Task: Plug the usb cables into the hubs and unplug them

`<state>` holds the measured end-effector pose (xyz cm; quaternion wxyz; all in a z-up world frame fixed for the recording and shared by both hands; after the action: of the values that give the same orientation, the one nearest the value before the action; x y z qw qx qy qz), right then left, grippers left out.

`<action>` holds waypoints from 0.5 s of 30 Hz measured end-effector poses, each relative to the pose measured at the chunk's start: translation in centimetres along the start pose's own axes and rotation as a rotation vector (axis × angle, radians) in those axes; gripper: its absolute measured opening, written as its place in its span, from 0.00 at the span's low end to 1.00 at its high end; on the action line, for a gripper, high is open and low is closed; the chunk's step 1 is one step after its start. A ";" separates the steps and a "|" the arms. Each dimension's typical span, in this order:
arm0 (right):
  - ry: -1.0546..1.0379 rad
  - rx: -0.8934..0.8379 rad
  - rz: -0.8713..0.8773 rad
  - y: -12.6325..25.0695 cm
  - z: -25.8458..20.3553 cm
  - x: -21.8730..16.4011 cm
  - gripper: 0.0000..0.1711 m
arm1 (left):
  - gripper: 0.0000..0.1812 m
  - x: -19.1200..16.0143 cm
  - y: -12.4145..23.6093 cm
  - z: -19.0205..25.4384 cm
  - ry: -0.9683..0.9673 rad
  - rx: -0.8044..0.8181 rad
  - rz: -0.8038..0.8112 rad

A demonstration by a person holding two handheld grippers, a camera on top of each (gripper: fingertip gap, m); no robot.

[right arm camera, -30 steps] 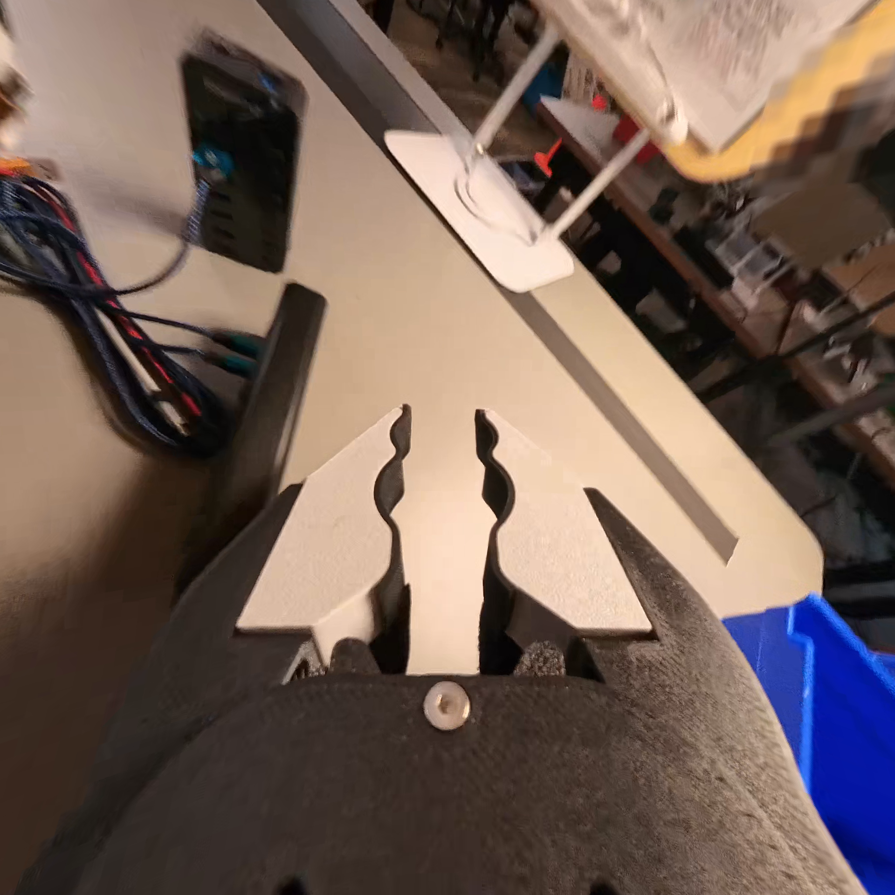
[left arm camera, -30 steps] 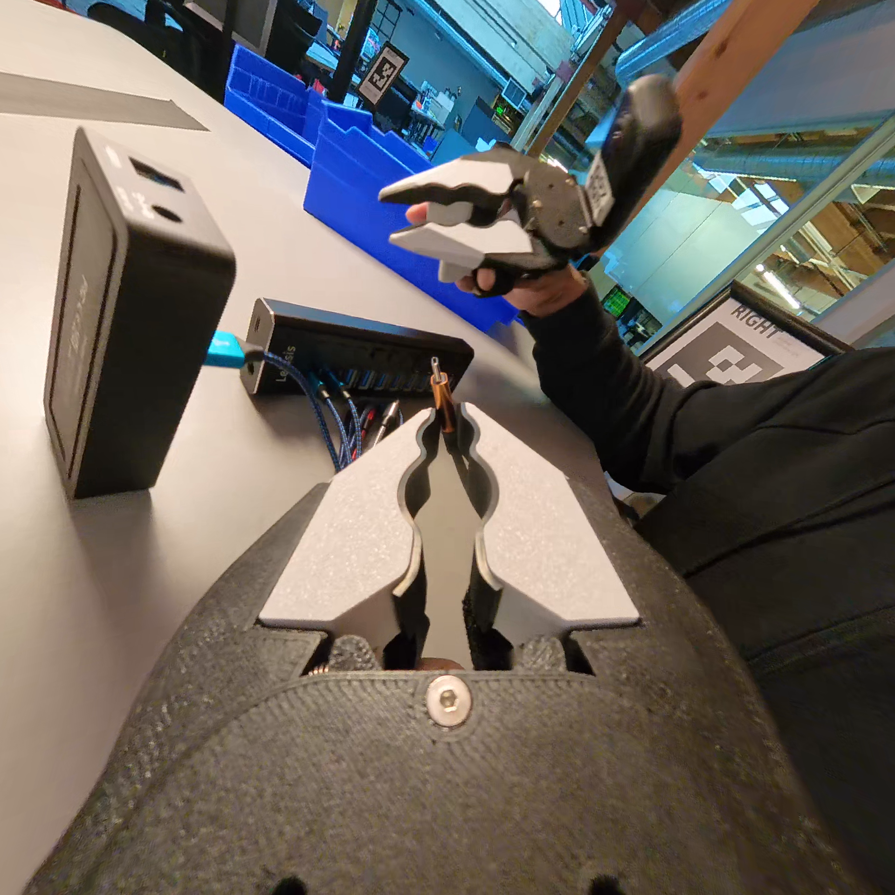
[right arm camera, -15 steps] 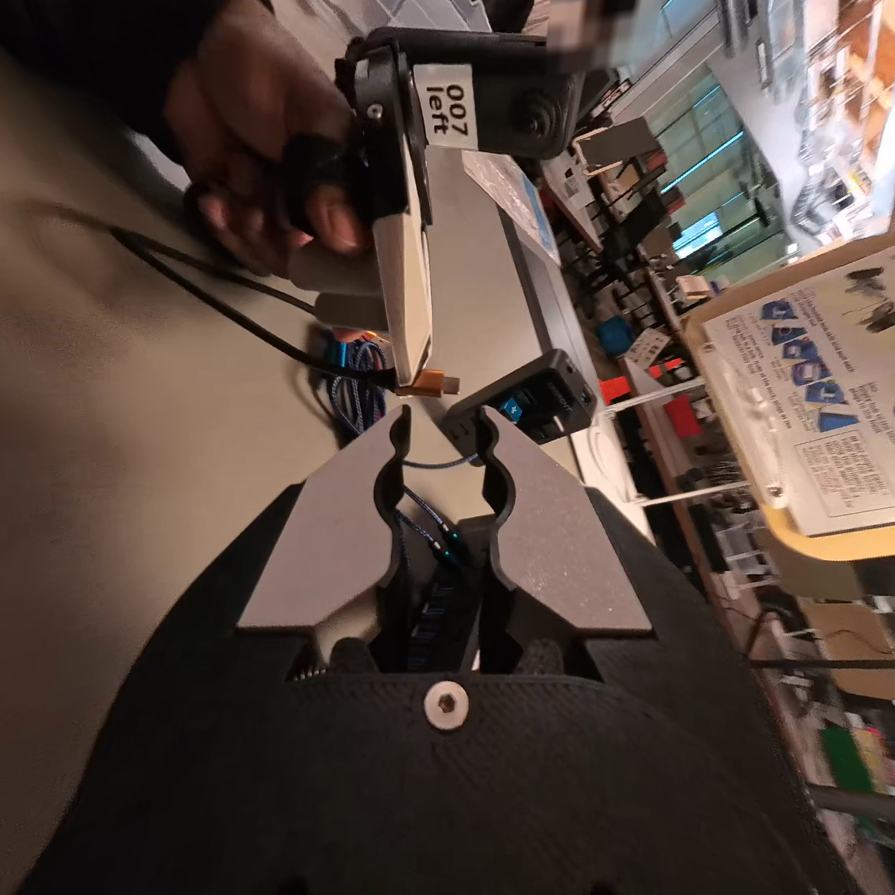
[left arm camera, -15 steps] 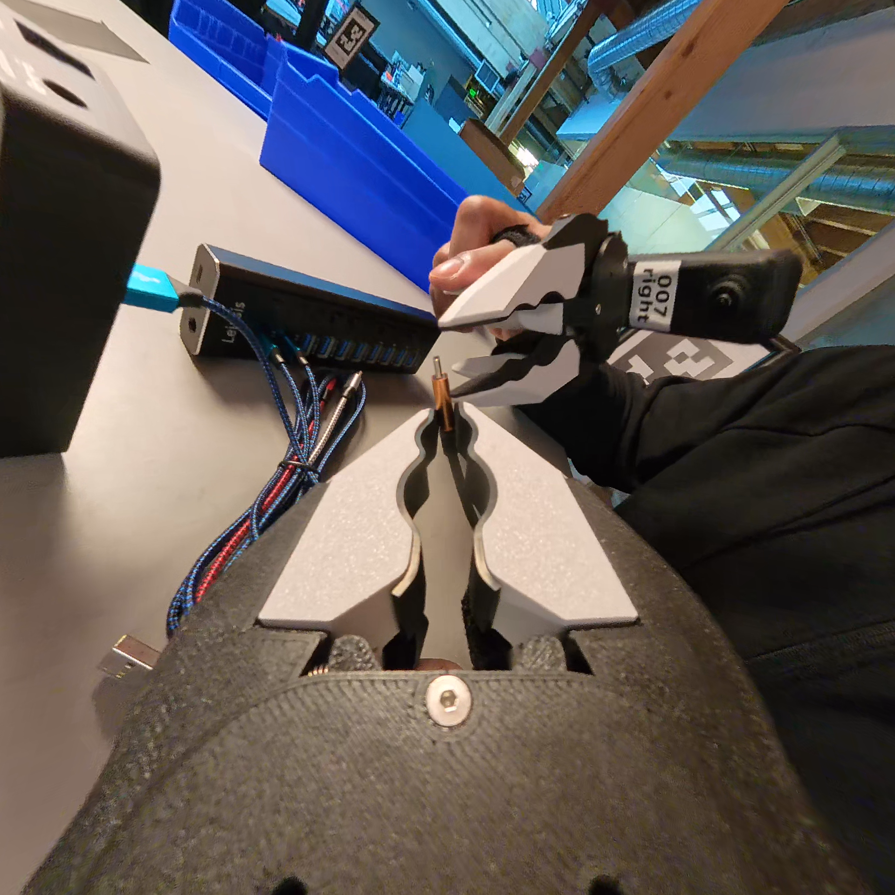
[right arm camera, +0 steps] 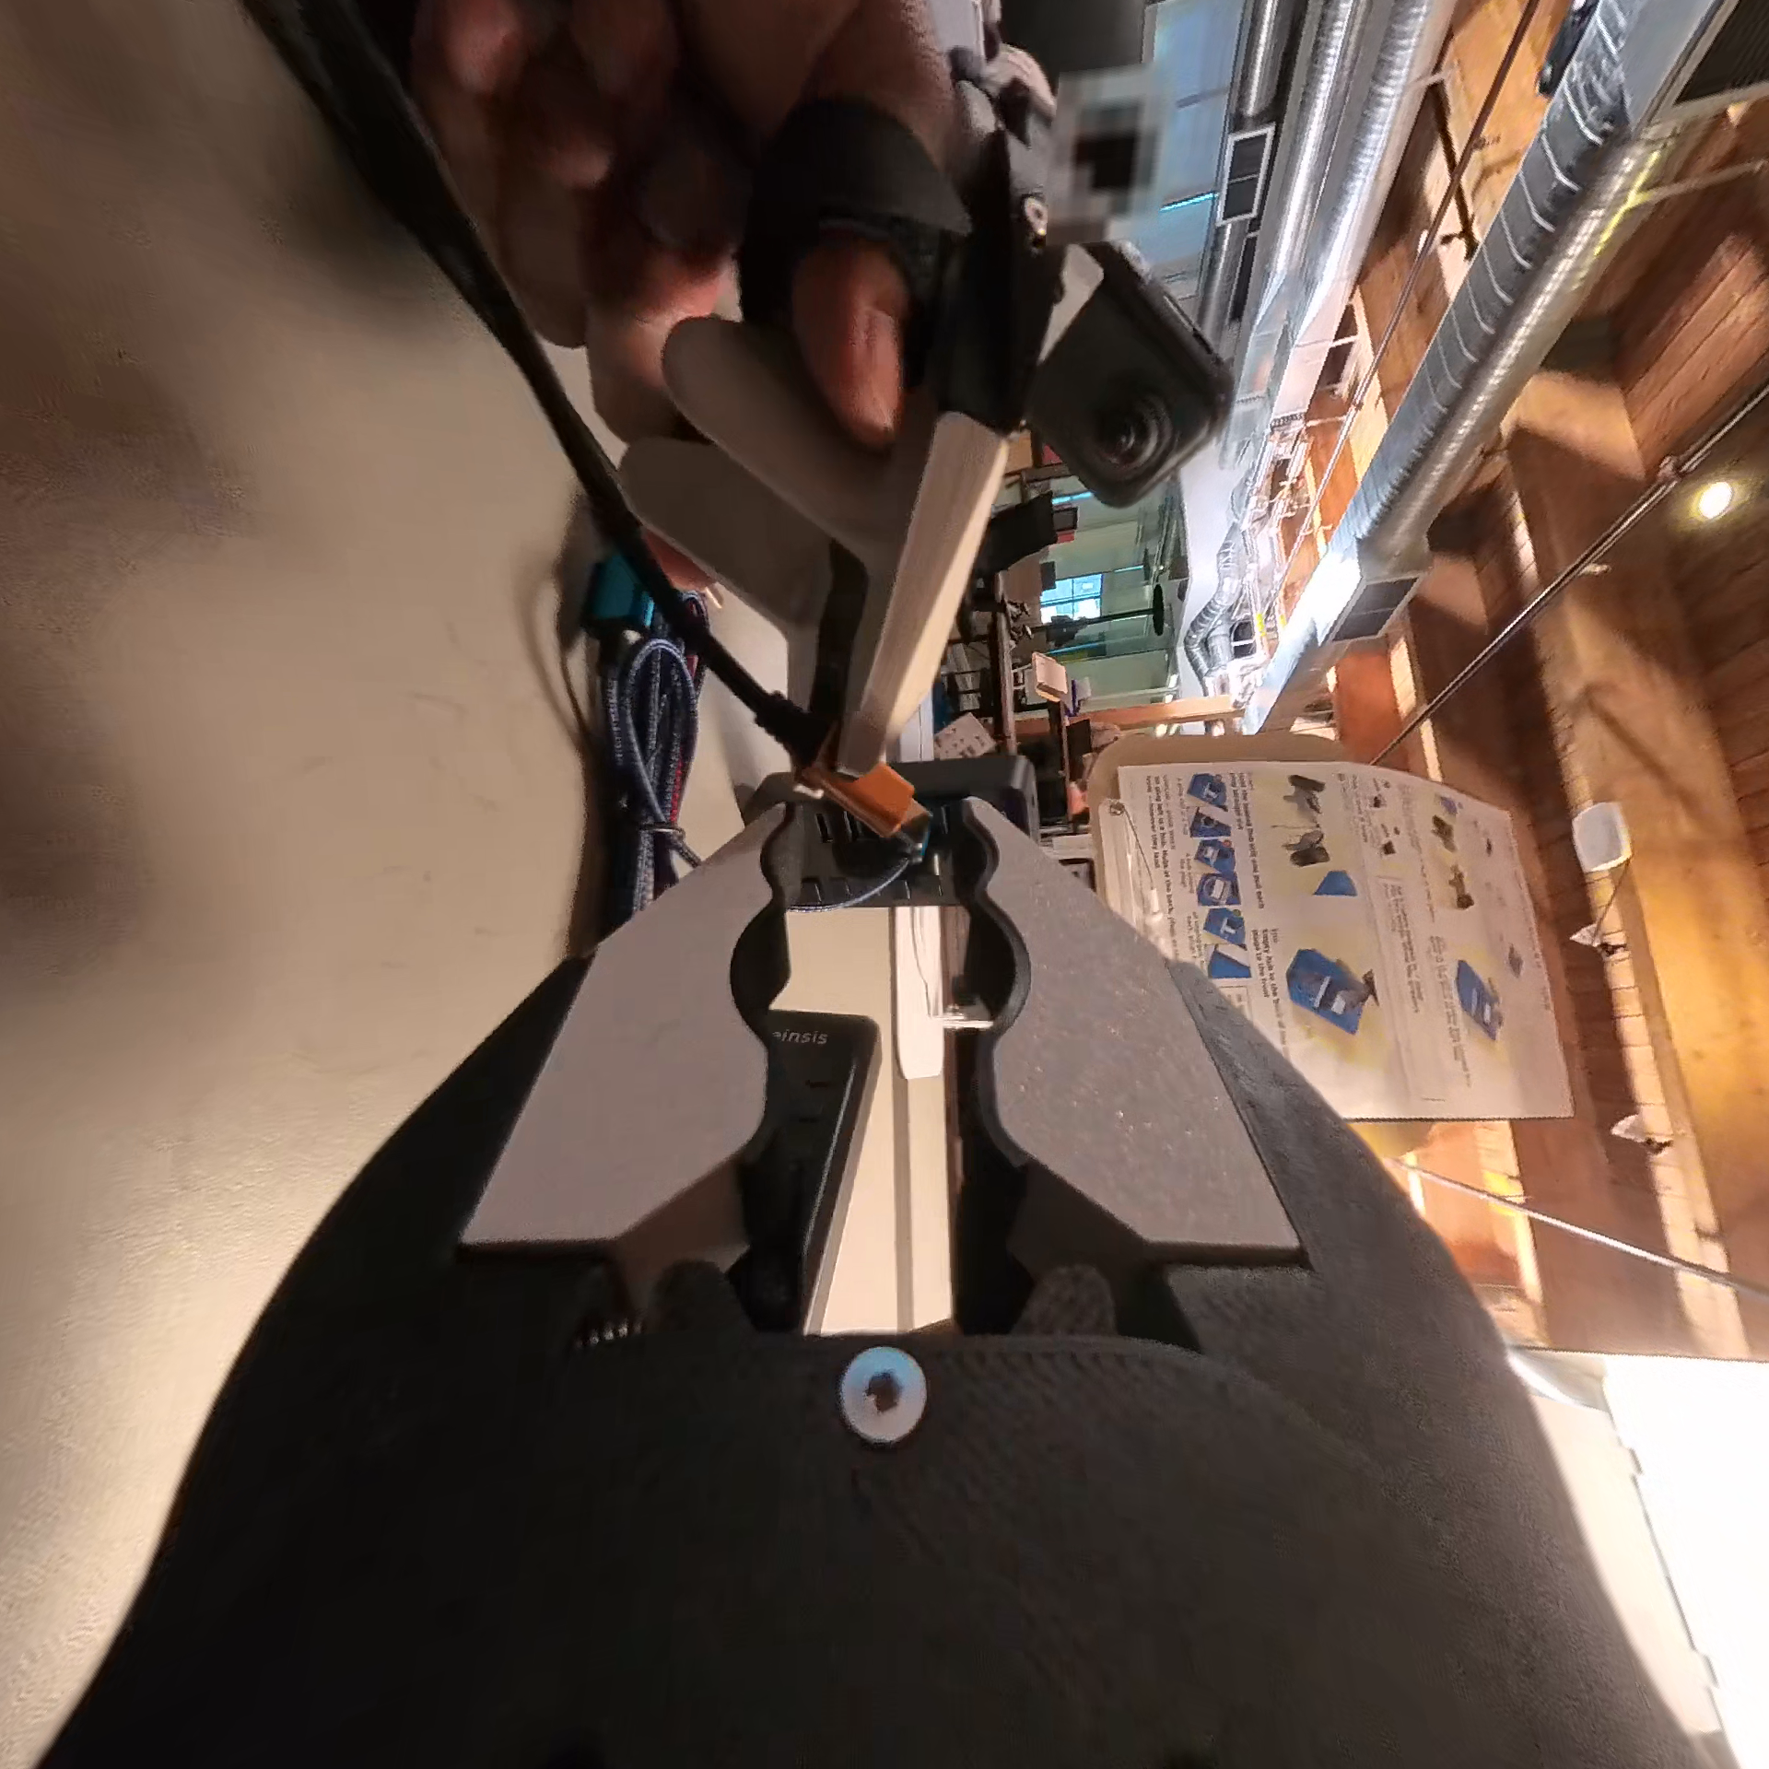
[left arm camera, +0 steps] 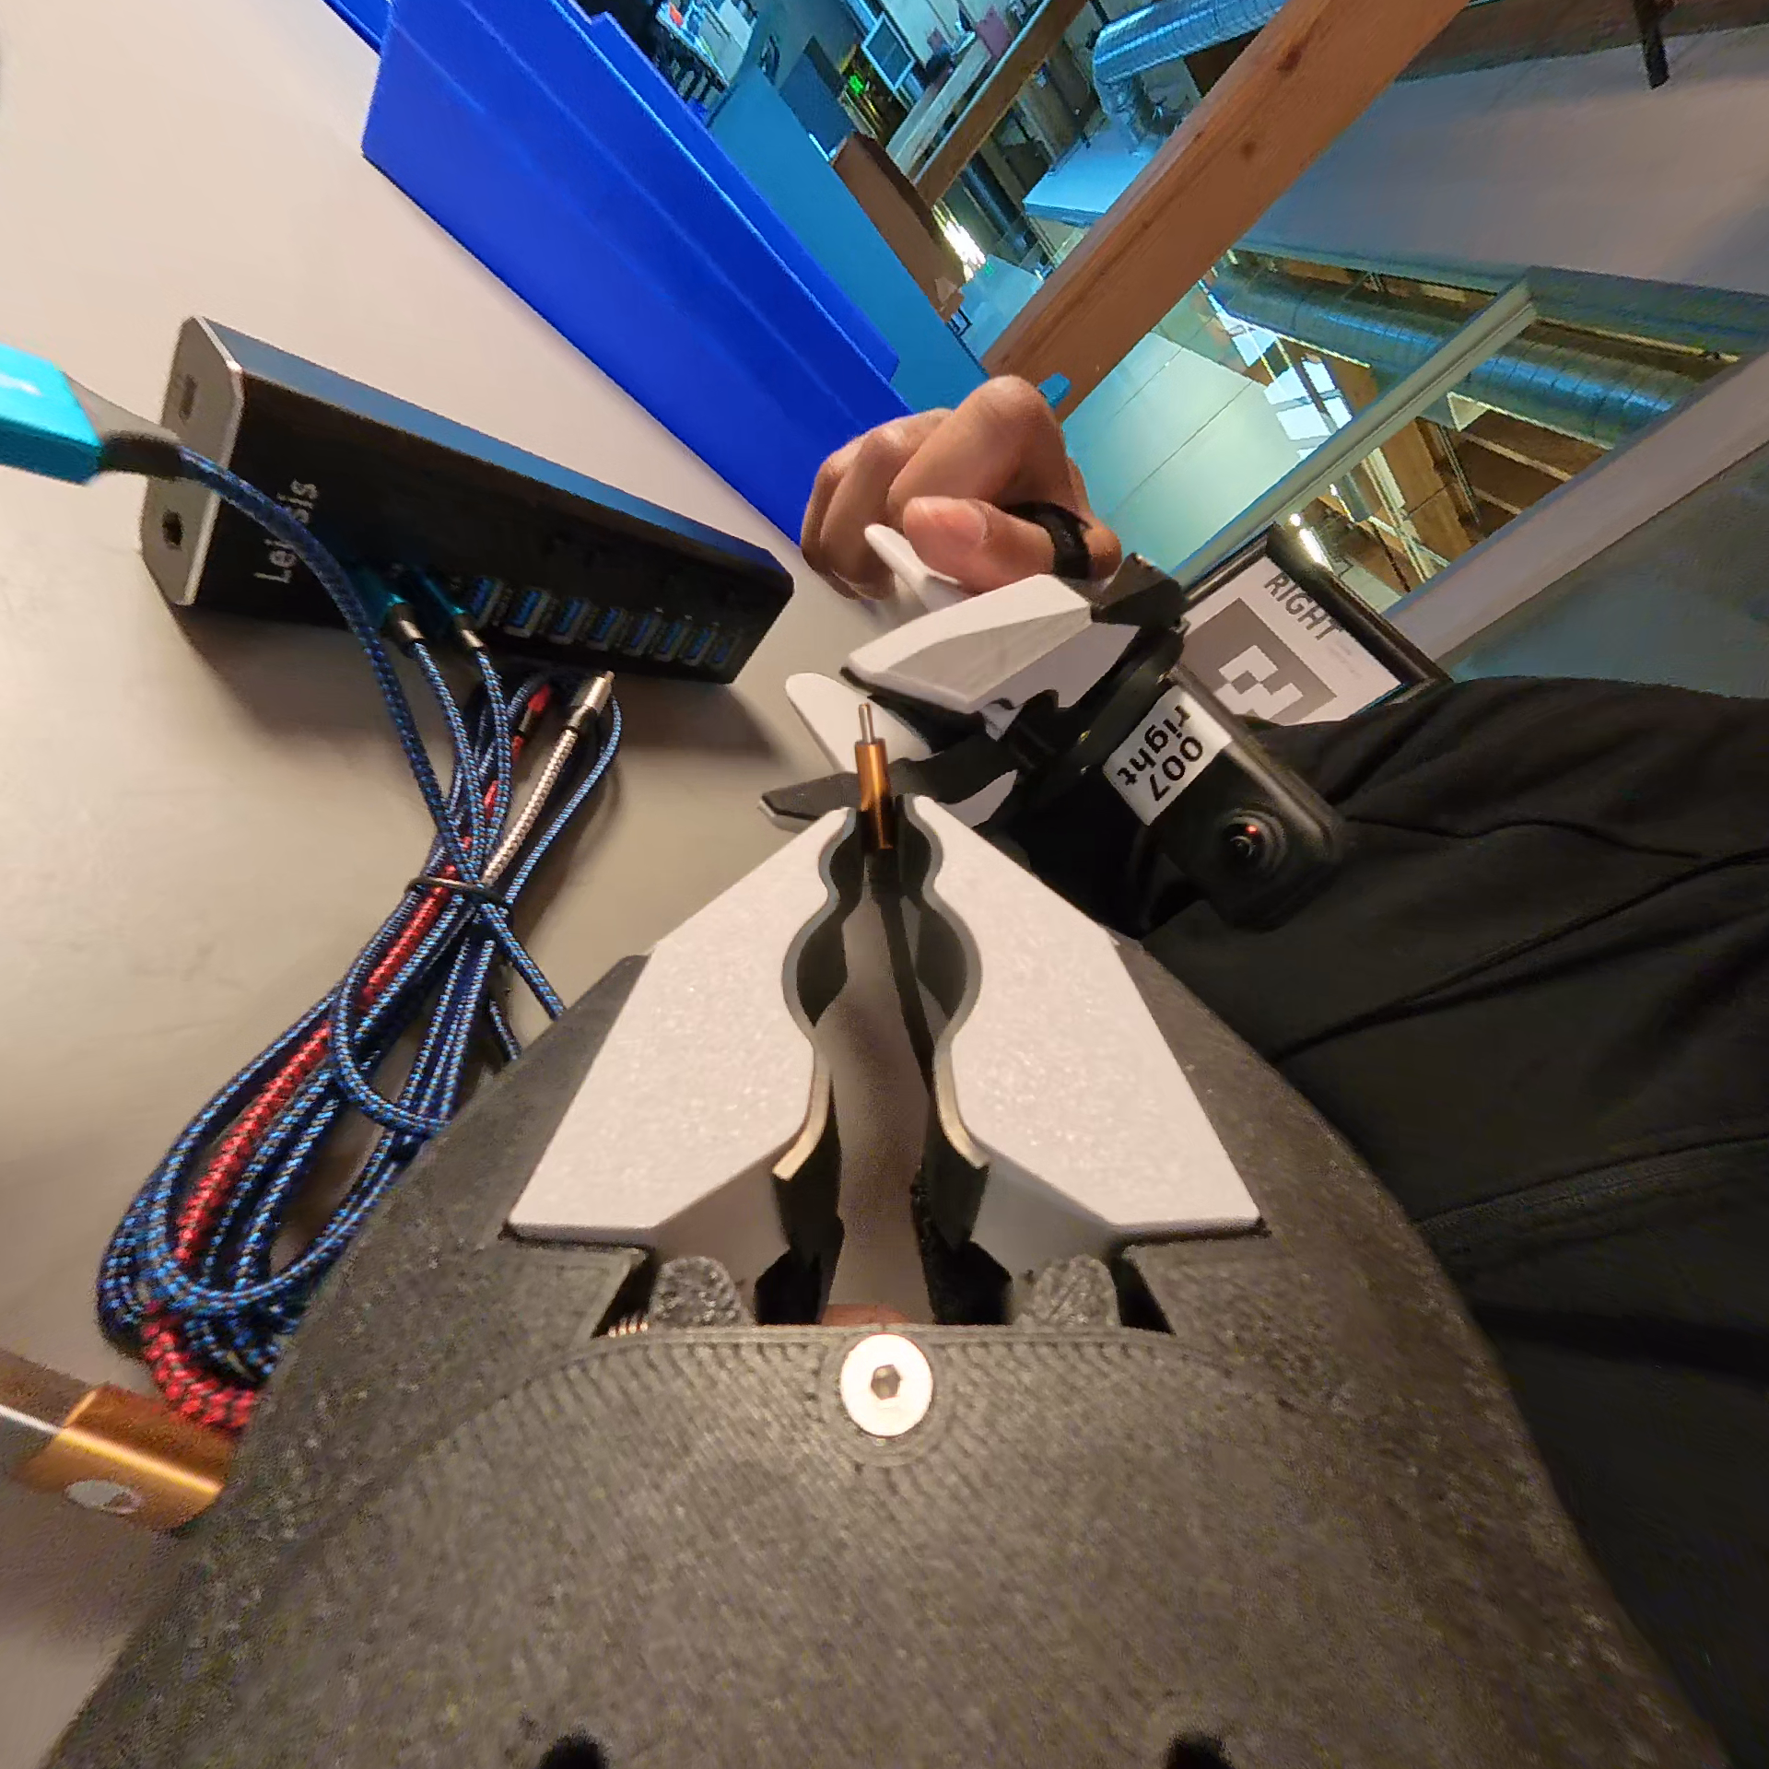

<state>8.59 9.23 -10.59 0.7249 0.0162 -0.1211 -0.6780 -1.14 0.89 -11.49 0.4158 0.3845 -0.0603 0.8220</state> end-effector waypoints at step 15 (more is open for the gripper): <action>-0.034 0.034 -0.048 -0.2 -0.2 -0.9 0.03 | 0.11 0.9 1.1 -0.1 -0.026 0.104 0.074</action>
<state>8.36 10.05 -10.95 0.7059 0.0199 -0.1446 -0.6931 -2.37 0.81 -10.69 0.3637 0.4138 -0.0372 0.8337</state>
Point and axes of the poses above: each gripper's, where its closed fingertips meet, y back along the fingers, x out of its top, z = x × y across the jaws, the point moved 8 cm from there along y, back along the fingers, and after that the axes turned 11 degrees about -z, right-handed, at the moved point
